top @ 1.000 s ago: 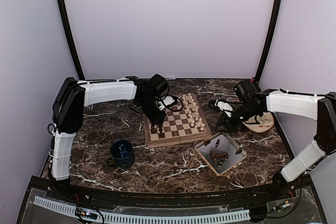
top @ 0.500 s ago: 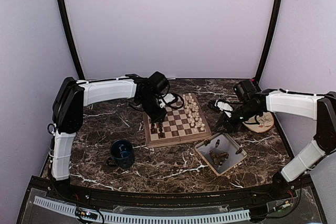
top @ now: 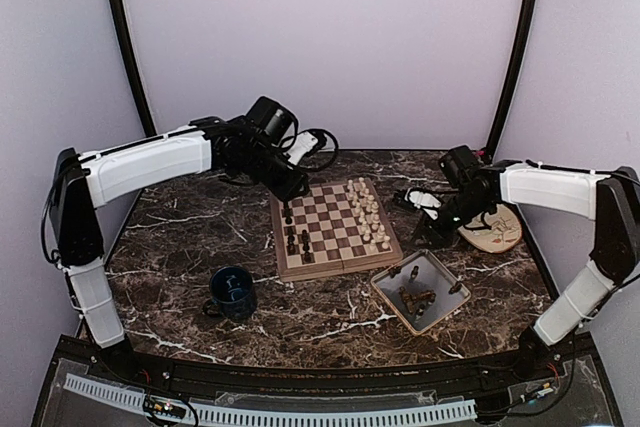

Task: Set up the chess pieces on the board
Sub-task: Place the pawn on c7, then pick up the pawn from the chess pile.

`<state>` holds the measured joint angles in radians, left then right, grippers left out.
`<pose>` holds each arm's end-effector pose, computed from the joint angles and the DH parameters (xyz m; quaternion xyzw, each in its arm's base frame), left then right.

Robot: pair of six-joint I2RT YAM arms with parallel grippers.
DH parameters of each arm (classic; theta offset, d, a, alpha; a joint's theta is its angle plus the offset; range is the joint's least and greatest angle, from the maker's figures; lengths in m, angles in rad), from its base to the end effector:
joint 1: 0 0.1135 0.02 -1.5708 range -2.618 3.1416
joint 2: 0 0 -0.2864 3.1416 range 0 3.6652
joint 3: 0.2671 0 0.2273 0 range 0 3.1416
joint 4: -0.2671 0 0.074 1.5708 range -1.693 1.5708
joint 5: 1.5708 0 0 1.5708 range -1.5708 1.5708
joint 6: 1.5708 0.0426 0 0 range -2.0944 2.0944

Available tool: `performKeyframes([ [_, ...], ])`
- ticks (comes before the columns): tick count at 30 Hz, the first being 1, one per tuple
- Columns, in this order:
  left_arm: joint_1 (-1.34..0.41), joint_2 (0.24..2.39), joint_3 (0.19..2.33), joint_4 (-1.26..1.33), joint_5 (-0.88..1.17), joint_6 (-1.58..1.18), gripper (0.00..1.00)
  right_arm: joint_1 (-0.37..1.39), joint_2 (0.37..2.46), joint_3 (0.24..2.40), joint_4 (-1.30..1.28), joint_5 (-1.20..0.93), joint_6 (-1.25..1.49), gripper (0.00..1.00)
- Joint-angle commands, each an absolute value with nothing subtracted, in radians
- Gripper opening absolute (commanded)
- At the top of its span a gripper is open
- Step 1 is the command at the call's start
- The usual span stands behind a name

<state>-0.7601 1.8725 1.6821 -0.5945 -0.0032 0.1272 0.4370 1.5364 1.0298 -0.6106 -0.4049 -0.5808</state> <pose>0.3003 -0.2853 0.3220 0.3960 0.8346 -0.1178 0.3644 0.2471 0.1339 0.2441 -0.5045 0.8115 0.1796 0.2338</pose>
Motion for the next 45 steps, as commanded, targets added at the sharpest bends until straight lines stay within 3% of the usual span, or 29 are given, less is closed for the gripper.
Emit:
performKeyframes([
  [1,-0.745,1.756,1.548,-0.443,-0.060,0.116,0.31,0.465,1.618,1.062,-0.684,-0.340,-0.606,0.33],
  [7,-0.721,1.741,1.506,-0.443,-0.069,0.110,0.32,0.512,1.673,1.074,-0.714,-0.311,-0.614,0.36],
  [15,-0.721,1.741,1.507,-0.451,-0.055,0.105,0.32,0.522,1.711,1.070,-0.738,-0.282,-0.609,0.32],
  [24,-0.722,1.750,1.509,-0.454,-0.041,0.101,0.32,0.523,1.718,1.060,-0.752,-0.266,-0.600,0.19],
  [35,-0.724,1.752,1.517,-0.465,-0.031,0.100,0.32,0.523,1.731,1.054,-0.748,-0.256,-0.590,0.18],
  [40,-0.726,1.754,1.516,-0.467,-0.025,0.101,0.32,0.520,1.732,1.070,-0.774,-0.277,-0.595,0.07],
  [45,-0.732,1.755,1.519,-0.472,-0.026,0.104,0.32,0.505,1.732,1.097,-0.823,-0.341,-0.616,0.05],
])
